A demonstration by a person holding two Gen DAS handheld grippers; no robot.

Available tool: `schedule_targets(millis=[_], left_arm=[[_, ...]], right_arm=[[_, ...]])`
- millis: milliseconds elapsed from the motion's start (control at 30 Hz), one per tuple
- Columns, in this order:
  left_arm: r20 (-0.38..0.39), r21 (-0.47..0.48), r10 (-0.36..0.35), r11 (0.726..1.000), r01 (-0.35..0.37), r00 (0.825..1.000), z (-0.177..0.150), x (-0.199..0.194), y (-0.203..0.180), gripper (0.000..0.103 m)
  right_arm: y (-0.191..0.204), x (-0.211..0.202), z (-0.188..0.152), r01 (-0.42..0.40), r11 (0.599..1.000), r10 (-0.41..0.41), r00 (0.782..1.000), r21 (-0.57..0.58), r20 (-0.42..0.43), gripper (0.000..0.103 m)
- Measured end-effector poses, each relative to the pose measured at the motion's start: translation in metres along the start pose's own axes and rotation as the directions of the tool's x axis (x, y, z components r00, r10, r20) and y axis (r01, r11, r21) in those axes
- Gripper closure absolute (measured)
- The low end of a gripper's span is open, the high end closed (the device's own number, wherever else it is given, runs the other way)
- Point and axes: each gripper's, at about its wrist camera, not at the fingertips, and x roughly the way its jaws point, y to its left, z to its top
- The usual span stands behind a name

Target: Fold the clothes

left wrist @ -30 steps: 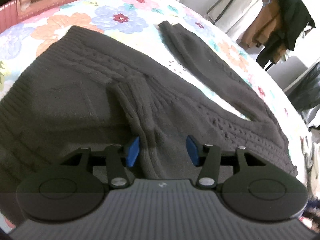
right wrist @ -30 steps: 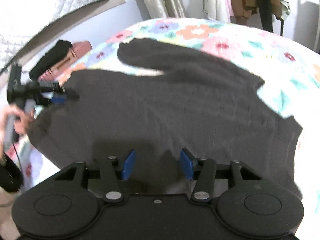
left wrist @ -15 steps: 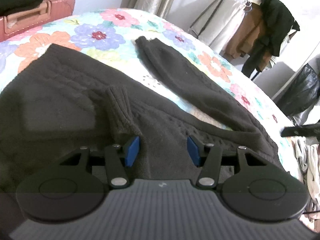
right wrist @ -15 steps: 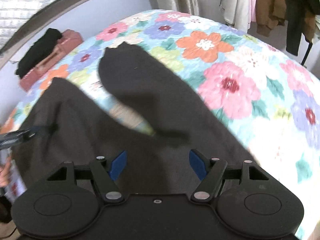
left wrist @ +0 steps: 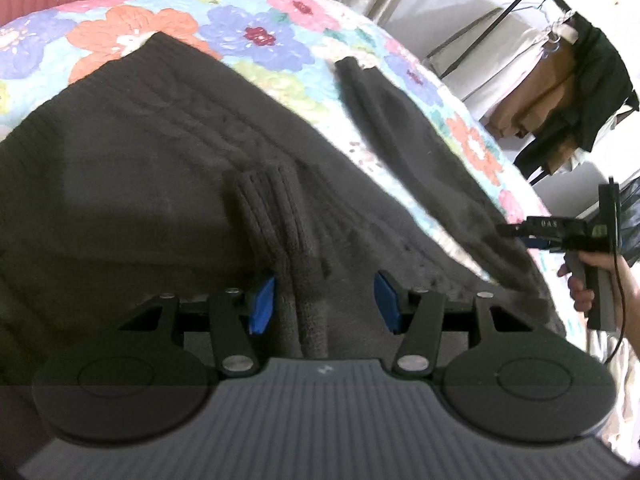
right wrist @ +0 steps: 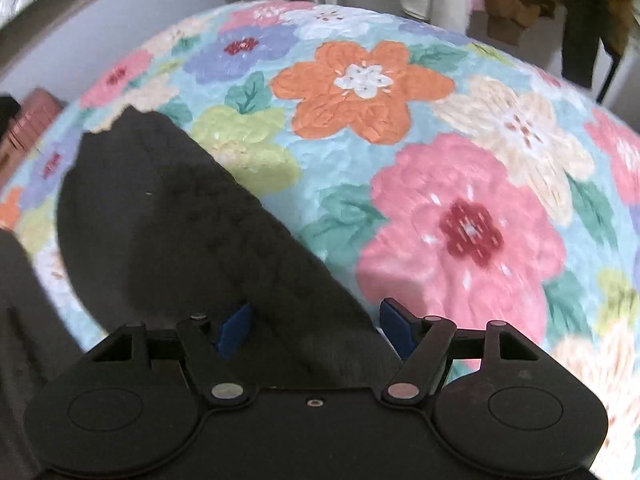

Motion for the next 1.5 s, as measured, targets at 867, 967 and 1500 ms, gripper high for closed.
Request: schedule_targets(millis=[867, 967, 1500], left_arm=[[0.018, 0.011, -0.034, 0.999, 0.034, 0.999, -0.002, -0.03, -0.019, 0.044], [-0.001, 0.067, -0.044, 0.997, 0.044, 0.999, -0.008, -0.027, -0.035, 0.039], [-0.03, 0.052, -0.043, 0.998, 0.044, 0.999, 0.007, -0.037, -0.004, 0.04]], right_arm=[[0.103, -0.135, -0.198, -0.352, 0.863, 0.405, 0.911, -0.364, 0.08, 0.083], [0.105, -0.129, -0.214, -0.336, 0.877, 0.38, 0.922, -0.344, 0.068, 0.078], [0.105, -0.071, -0.129, -0.46, 0.887, 0.461, 0.887, 0.034, -0.008, 0.053]])
